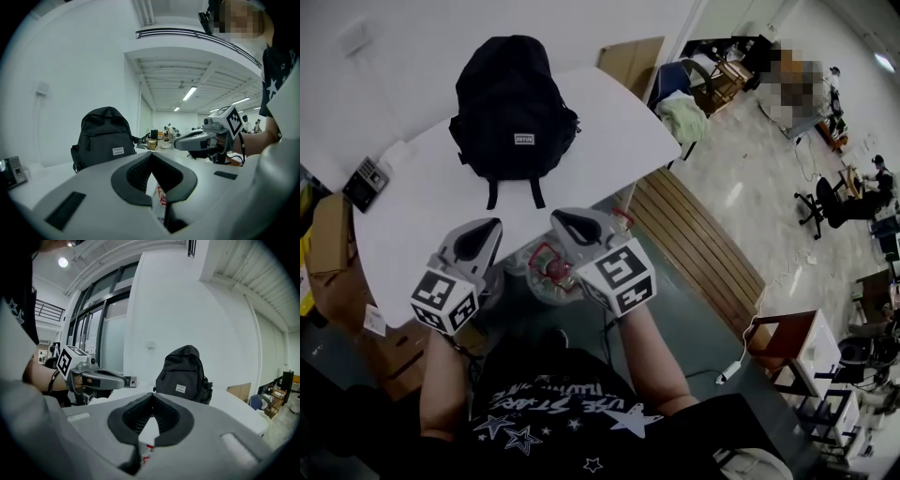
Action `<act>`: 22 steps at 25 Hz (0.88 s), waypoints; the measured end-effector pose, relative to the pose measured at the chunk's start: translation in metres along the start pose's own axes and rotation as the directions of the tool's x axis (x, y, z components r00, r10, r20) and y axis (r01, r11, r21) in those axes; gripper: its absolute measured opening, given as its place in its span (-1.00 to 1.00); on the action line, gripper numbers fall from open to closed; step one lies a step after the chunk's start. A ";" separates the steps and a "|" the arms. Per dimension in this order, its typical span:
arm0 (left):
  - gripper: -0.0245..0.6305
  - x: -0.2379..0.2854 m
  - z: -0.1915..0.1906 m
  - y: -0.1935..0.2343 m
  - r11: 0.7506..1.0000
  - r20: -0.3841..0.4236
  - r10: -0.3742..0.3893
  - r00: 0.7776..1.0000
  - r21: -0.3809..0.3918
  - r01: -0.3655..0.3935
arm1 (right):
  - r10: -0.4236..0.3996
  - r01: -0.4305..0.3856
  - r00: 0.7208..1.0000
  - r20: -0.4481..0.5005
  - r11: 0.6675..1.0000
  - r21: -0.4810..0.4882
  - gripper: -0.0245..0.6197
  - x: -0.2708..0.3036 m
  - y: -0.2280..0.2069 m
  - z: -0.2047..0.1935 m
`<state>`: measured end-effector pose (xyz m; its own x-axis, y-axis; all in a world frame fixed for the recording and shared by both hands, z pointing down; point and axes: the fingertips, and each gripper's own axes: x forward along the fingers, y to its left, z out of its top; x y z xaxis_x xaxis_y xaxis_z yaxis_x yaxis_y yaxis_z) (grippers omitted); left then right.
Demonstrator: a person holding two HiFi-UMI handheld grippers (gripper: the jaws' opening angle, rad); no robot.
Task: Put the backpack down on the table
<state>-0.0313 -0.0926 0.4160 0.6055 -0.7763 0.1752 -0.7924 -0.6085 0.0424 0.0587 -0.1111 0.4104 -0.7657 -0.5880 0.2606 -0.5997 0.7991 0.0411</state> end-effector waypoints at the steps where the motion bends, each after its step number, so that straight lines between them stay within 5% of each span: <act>1: -0.90 0.000 -0.002 -0.001 1.000 0.001 -0.007 1.000 -0.003 0.007 | -0.008 0.008 1.000 -0.007 1.000 0.000 -0.92 0.000 0.000 -0.002; 7: -0.90 -0.016 -0.016 -0.001 0.999 0.001 -0.044 0.999 -0.031 0.044 | -0.070 0.070 0.995 -0.077 0.998 0.004 -0.92 0.006 0.010 -0.014; 22: -0.90 -0.118 -0.027 0.007 0.997 0.000 -0.073 0.997 -0.034 0.073 | -0.085 0.085 0.995 -0.057 0.996 -0.006 -0.92 0.004 0.115 0.005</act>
<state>-0.1104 -0.0008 0.4224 0.6618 -0.7297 0.1720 -0.7481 -0.6576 0.0888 -0.0143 -0.0217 0.4112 -0.6977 -0.6457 0.3103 -0.6610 0.7472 0.0690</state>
